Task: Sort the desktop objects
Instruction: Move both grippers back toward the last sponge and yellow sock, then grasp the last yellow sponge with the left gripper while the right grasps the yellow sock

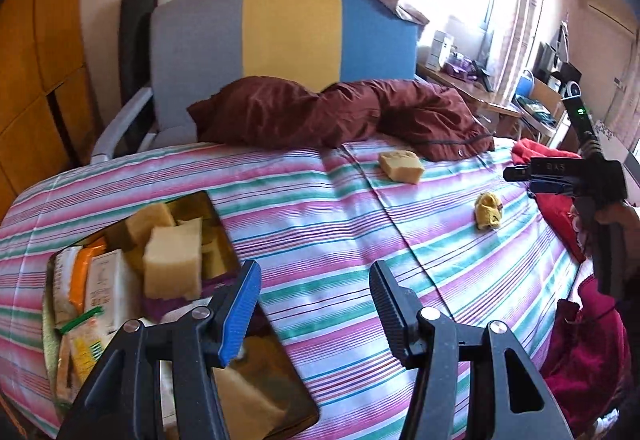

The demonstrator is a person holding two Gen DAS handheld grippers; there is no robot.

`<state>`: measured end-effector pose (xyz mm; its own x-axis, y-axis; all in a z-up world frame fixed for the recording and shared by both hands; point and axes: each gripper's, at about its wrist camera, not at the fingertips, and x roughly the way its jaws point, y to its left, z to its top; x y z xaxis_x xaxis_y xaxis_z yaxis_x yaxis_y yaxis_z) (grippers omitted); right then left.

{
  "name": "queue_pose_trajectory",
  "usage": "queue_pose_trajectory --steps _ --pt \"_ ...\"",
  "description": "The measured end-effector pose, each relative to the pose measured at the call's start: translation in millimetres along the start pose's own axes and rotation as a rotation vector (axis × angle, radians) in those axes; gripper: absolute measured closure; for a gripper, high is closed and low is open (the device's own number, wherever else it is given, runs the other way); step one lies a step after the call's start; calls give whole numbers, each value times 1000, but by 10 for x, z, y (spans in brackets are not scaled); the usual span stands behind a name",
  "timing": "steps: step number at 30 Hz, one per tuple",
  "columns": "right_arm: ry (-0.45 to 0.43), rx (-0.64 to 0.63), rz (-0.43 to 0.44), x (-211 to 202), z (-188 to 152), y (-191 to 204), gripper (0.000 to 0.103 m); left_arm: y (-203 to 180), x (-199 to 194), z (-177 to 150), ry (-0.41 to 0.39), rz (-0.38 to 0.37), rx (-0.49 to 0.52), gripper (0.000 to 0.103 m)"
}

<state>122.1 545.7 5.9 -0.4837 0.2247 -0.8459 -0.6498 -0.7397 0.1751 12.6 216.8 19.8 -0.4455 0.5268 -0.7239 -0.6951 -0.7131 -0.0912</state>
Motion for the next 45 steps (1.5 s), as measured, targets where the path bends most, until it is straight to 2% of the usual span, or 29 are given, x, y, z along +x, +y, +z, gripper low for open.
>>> queue_pose_trajectory --steps 5,8,11,13,14,17,18,21,26,33,39,41,43,45 --pt "68 95 -36 409 97 -317 20 -190 256 138 45 -33 20 44" --pt "93 78 -48 646 107 -332 21 -319 495 257 83 -50 17 44" --pt "127 56 -43 819 71 -319 28 -425 691 371 104 -65 21 44" --pt "151 29 -61 913 52 -316 38 -514 843 459 114 -72 22 43" --pt "153 2 -76 932 50 -294 44 -574 944 522 119 -84 19 38" --pt "156 -8 -61 935 54 -284 48 -717 1170 671 135 -114 18 29" --pt "154 -8 -59 931 55 -295 52 -787 1274 737 141 -124 19 27" --pt "160 -13 -55 932 43 -305 56 -936 1535 884 164 -142 27 22" --pt "160 -45 -75 915 26 -253 59 -1159 1990 1090 198 -126 51 20" --pt "164 -60 -74 911 29 -256 60 -1310 2645 1272 259 -38 41 14" --pt "168 -70 -80 908 23 -258 59 -1322 2960 1372 283 -51 3 11" --pt "170 -72 -85 905 16 -264 59 -1352 3055 1369 304 -43 23 11" --pt "170 -75 -88 900 9 -269 59 -1371 3120 1338 317 -38 49 27" --pt "167 -88 -94 892 0 -262 61 -1353 3077 1319 302 -53 56 34"
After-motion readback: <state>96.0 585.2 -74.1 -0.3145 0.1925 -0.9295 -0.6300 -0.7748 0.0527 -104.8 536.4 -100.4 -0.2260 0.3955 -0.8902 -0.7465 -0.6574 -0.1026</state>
